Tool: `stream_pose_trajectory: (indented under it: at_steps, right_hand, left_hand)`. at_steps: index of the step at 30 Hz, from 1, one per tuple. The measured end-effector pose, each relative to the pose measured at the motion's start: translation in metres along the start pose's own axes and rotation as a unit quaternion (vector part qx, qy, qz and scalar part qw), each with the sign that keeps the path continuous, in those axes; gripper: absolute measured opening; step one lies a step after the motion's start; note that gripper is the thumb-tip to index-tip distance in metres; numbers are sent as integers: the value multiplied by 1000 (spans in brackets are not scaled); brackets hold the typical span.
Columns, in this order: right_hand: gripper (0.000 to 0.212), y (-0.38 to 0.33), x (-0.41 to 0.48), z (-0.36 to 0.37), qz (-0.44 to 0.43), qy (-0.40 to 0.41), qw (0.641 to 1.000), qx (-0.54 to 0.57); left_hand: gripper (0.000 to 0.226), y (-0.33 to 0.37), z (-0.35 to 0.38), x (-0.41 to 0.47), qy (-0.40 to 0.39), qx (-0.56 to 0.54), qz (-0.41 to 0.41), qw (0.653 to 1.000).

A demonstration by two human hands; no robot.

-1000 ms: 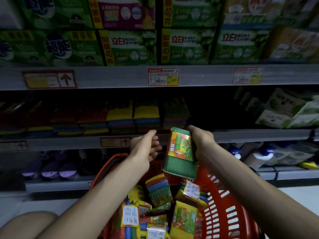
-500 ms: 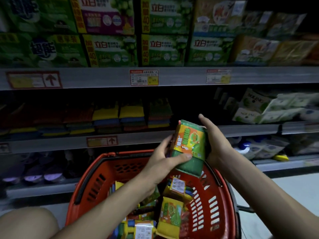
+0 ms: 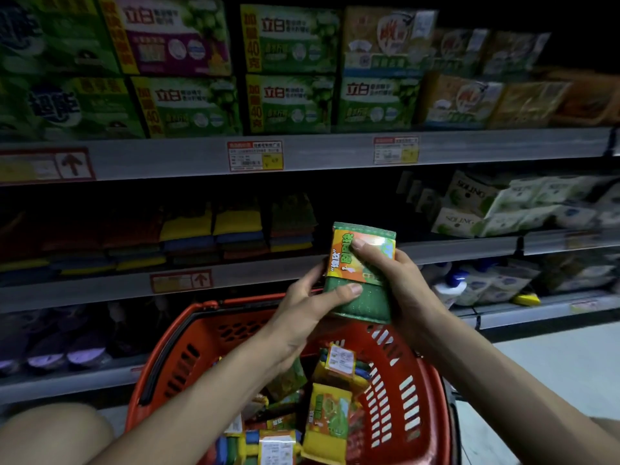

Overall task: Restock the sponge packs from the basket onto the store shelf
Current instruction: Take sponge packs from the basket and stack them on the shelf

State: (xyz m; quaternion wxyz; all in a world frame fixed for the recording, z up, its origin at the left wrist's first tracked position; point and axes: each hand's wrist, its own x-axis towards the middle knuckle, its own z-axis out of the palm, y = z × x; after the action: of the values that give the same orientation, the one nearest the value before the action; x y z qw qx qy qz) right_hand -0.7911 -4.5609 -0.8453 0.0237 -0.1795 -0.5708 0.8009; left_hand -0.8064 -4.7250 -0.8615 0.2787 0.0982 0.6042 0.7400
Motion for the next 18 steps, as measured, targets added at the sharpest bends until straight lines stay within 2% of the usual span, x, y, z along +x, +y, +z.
stream_pose_trajectory:
  at_steps: [5,12,15,18]
  right_hand:
    - [81,-3,4,-1,27,5,1000,-2]
    - [58,-6,5,7,27,-18,999,5]
    - [51,-11,9,7,22,-18,1000,-2]
    - [62,-14,17,4,14,-15,1000,2]
  left_hand:
    - [56,0,-1,2,-4,6,-7,1000]
    - [65,0,-2,7,41,-26,-21,999]
    - [65,0,-2,7,31,-55,-41,997]
    - [64,1,-5,9,36,-43,-49,997]
